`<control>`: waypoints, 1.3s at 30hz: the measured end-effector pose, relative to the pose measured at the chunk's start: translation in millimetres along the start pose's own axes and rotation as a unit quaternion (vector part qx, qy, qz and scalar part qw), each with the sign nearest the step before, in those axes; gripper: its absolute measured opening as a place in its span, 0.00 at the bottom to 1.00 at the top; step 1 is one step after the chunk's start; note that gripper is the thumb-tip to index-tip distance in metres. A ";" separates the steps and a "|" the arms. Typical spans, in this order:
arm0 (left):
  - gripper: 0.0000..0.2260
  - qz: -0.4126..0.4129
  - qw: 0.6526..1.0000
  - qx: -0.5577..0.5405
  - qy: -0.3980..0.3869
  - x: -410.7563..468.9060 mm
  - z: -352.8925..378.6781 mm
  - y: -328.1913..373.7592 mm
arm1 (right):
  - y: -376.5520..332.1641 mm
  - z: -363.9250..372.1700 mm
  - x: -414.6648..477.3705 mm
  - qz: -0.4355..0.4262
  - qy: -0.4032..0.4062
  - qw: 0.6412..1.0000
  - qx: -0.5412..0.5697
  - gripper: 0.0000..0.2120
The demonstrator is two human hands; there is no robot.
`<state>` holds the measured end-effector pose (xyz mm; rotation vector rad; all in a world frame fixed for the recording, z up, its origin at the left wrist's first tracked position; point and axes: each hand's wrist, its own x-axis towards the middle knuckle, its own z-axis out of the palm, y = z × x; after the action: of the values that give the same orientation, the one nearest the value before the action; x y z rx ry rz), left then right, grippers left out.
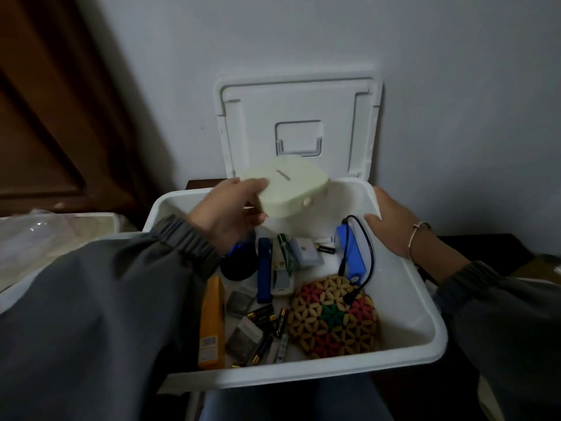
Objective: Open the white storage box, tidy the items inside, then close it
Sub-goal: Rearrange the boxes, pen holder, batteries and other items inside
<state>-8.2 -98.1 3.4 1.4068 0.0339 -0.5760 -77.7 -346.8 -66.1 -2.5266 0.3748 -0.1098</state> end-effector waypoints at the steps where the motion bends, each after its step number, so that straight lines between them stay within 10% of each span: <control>1: 0.09 0.005 0.999 -0.049 -0.007 -5.8 -8.3 2.4 | 0.7 0.5 0.4 0.004 0.002 1.000 -0.005 0.22; 7: 0.14 0.063 0.983 -0.165 -0.054 -27.2 -47.2 -2.4 | -14.3 -3.3 -10.2 -0.168 0.116 0.961 -0.184 0.22; 14: 0.22 0.133 0.976 -0.163 -0.054 -26.8 -66.1 -16.9 | -82.0 59.8 -46.6 -0.435 -0.262 0.837 -0.203 0.28; 23: 0.18 0.134 0.974 -0.184 -0.015 -20.9 -76.8 -27.6 | -84.3 137.6 -38.6 -0.542 -0.312 0.706 -0.332 0.42; 28: 0.19 0.135 0.977 -0.163 -0.001 -18.4 -82.1 -30.1 | -77.2 161.7 -41.2 -0.555 -0.336 0.683 -0.337 0.49; 39: 0.14 0.129 0.978 -0.166 0.011 -15.4 -84.9 -38.7 | -81.0 174.6 -36.0 -0.584 -0.331 0.672 -0.313 0.32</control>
<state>-10.6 -15.5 -42.5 1.0695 -0.0339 -0.3211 -64.8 -178.8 -165.8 -2.7224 -1.7903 0.5333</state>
